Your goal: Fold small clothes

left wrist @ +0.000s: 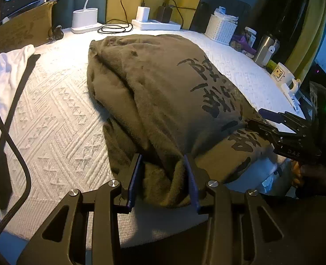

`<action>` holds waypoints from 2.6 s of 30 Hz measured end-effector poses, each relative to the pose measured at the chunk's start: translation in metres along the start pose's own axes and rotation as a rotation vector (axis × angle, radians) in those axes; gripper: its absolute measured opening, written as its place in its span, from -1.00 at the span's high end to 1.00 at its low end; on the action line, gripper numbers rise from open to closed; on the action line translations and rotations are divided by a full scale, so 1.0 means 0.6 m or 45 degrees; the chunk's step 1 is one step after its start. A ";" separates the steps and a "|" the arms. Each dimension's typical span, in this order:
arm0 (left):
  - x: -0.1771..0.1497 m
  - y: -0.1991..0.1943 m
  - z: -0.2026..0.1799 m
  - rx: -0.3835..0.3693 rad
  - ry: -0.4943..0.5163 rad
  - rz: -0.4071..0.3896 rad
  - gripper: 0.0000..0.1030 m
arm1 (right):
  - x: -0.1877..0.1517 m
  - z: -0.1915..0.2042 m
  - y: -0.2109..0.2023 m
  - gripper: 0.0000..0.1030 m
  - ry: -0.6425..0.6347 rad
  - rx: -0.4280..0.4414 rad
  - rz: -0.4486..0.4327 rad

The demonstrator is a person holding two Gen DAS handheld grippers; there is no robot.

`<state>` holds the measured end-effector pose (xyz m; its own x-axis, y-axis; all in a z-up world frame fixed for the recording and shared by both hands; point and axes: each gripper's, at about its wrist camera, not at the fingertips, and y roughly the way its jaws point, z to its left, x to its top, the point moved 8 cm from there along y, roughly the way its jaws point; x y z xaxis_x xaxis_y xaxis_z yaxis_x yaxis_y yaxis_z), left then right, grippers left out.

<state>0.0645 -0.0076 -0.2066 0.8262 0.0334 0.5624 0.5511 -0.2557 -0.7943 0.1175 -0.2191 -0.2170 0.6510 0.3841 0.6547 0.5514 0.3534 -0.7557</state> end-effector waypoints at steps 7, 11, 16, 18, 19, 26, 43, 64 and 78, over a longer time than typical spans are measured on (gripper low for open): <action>0.010 -0.018 0.009 -0.036 -0.007 0.045 0.19 | 0.006 -0.005 -0.009 -0.28 0.021 0.041 0.061; 0.039 -0.029 0.025 0.013 -0.025 -0.009 -0.12 | 0.025 -0.011 -0.020 -0.28 -0.002 0.016 0.050; 0.083 -0.029 0.044 0.037 -0.052 -0.059 -0.34 | 0.060 -0.033 -0.027 -0.28 0.002 -0.008 0.019; 0.102 -0.021 0.053 0.051 -0.056 -0.062 -0.34 | 0.073 -0.042 -0.023 -0.28 0.006 -0.018 0.018; 0.109 -0.018 0.057 0.059 -0.057 -0.066 -0.34 | 0.080 -0.048 -0.019 -0.28 0.007 -0.023 0.019; 0.169 0.014 0.083 0.093 -0.071 -0.086 -0.34 | 0.125 -0.070 0.009 -0.28 0.028 -0.039 0.016; 0.278 0.099 0.132 0.117 -0.080 -0.102 -0.34 | 0.226 -0.092 0.110 -0.28 0.025 -0.024 0.027; 0.286 0.174 0.180 0.190 -0.082 -0.026 -0.58 | 0.298 -0.084 0.202 -0.44 0.040 0.125 0.030; 0.299 0.209 0.073 0.021 0.159 0.016 -0.55 | 0.300 -0.091 0.219 -0.45 0.091 0.182 0.041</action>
<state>0.2868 0.0085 -0.2152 0.8124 -0.0905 0.5761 0.5437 -0.2395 -0.8044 0.3353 -0.1500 -0.1996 0.7054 0.3373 0.6235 0.4532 0.4617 -0.7625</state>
